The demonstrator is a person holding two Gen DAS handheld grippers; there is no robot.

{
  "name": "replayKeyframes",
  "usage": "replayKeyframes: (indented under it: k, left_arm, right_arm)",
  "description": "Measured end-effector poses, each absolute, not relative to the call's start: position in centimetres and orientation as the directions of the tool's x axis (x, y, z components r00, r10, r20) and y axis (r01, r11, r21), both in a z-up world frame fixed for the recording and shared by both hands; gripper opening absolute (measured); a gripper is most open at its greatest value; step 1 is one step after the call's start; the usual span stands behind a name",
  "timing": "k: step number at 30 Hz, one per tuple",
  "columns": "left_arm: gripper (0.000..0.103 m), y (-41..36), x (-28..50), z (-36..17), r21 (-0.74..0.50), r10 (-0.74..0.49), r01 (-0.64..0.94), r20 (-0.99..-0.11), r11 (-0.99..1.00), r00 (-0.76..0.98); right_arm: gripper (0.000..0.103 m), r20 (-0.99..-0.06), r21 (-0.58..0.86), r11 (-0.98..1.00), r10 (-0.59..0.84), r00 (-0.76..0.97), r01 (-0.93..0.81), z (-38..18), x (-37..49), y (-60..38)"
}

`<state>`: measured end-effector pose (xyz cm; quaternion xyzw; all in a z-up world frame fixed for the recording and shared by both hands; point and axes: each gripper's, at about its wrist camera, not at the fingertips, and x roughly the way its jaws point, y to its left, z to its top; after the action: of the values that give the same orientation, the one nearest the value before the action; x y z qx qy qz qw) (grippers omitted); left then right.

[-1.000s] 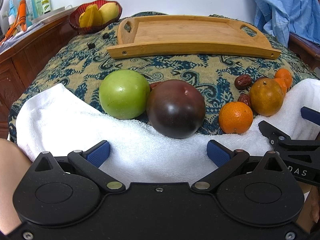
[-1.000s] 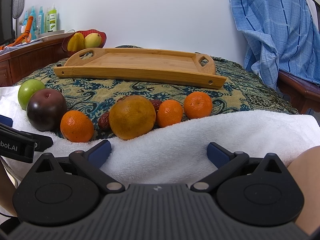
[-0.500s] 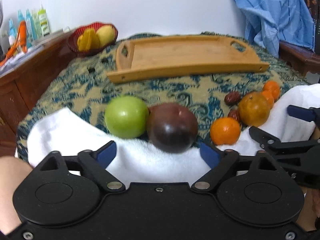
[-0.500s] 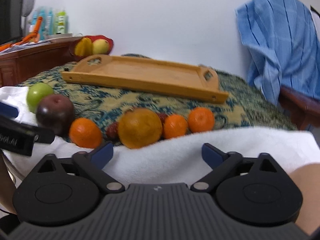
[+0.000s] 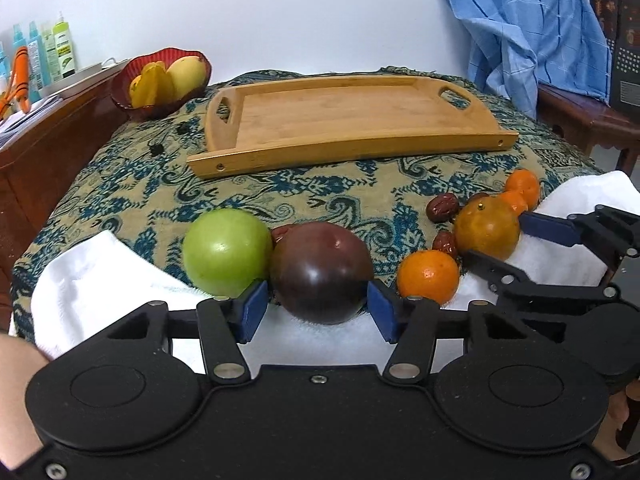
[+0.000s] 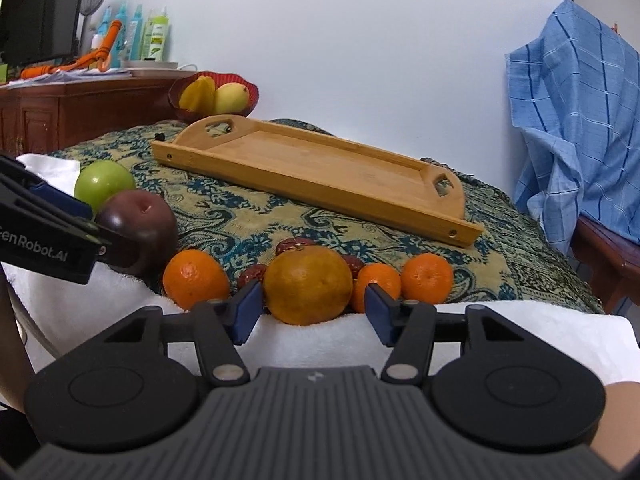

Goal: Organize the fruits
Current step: 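Close the left gripper on the dark fruit while the right gripper grasps the large orange fruit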

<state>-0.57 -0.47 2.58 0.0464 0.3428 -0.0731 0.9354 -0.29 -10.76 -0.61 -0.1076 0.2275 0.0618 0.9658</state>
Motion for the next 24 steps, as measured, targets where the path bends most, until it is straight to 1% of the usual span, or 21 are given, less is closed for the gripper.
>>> replayKeyframes:
  k: [6,11,14,15,18,24]
  left_arm:
    - [0.058,-0.7,0.2,2.0,0.037,-0.116,0.183,-0.646,0.982,0.754]
    - [0.06,-1.1,0.5,1.5,0.064,-0.11,0.195,-0.638,0.979,0.762]
    - [0.061,-1.5,0.5,1.2,0.087,-0.1,0.199,-0.631,0.976,0.769]
    - [0.061,-1.6,0.6,1.1,0.093,-0.097,0.198,-0.629,0.976,0.771]
    - [0.062,-1.7,0.5,0.8,0.099,-0.09,0.191,-0.616,0.977,0.783]
    - [0.059,-1.4,0.0,0.9,0.077,-0.095,0.174,-0.596,0.982,0.797]
  right_arm:
    - [0.068,-0.447,-0.207,0.96,0.077,0.891,-0.187,-1.0,0.3,-10.2]
    - [0.068,-0.453,-0.21,0.959,0.076,0.888,-0.189,-1.3,0.9,-10.1]
    - [0.059,-0.459,-0.187,0.966,0.074,0.885,-0.178,-1.6,1.3,-10.3]
    - [0.058,-0.46,-0.179,0.968,0.075,0.885,-0.175,-1.7,1.3,-10.4]
    - [0.057,-0.455,-0.176,0.969,0.077,0.887,-0.174,-1.8,1.3,-10.4]
    - [0.056,-0.447,-0.15,0.974,0.085,0.891,-0.168,-1.6,1.0,-10.6]
